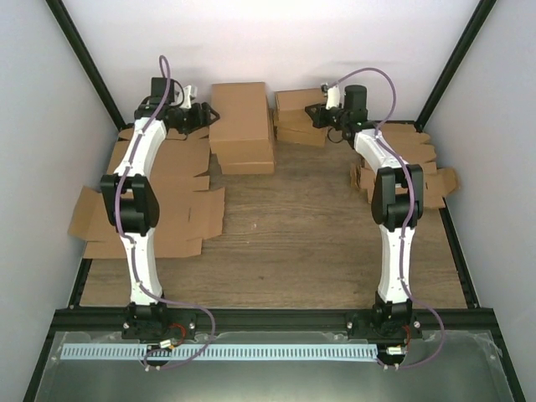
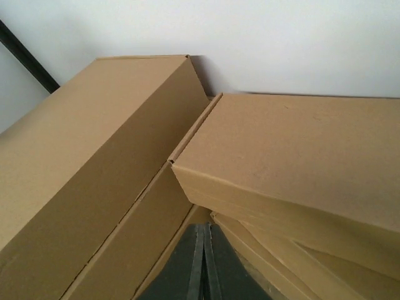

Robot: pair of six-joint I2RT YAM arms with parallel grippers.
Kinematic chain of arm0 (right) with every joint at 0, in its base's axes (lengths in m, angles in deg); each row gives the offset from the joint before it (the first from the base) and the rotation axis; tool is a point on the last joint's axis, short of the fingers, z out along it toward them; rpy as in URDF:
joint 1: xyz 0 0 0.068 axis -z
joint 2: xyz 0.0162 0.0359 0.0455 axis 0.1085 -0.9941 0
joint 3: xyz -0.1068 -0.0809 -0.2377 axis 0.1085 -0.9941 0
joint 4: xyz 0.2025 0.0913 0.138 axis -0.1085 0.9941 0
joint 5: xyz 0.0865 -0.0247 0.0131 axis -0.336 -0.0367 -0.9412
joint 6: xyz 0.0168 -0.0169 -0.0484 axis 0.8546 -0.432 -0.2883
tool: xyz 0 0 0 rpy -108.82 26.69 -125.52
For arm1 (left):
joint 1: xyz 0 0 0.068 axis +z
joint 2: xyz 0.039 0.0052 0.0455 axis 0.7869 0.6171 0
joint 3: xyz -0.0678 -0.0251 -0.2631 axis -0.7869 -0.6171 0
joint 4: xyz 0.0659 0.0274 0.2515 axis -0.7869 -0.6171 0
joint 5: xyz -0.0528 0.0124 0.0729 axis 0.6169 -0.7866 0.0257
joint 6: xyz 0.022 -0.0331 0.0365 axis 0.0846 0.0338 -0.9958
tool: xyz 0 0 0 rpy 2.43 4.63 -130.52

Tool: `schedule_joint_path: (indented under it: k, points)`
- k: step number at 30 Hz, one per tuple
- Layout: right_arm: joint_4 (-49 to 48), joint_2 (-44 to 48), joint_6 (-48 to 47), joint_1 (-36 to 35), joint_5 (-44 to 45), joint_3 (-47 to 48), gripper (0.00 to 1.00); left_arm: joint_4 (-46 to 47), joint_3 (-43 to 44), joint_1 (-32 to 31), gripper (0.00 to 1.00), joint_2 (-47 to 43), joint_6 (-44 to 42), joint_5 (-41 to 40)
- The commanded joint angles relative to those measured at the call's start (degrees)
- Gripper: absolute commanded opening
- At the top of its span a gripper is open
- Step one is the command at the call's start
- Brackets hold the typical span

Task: Fold the paper box

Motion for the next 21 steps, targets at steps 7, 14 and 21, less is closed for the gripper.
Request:
schedule_joint_path:
  k: [7, 14, 21]
  points:
    - [-2.0, -9.1, 1.1, -2.1, 0.2, 9.5, 0.01, 2.5, 2.1, 0.4, 0.66, 4.3, 2.1, 4.5]
    - [-2.0, -12.5, 2.3, -2.7, 1.8, 13.3, 0.01, 3.9, 2.2, 0.0, 0.61, 5.9, 3.3, 7.9]
    - [-3.3, -16.6, 4.0, -3.6, 3.9, 15.4, 0.01, 5.4, 2.3, -0.6, 0.59, 6.9, 4.2, 9.5]
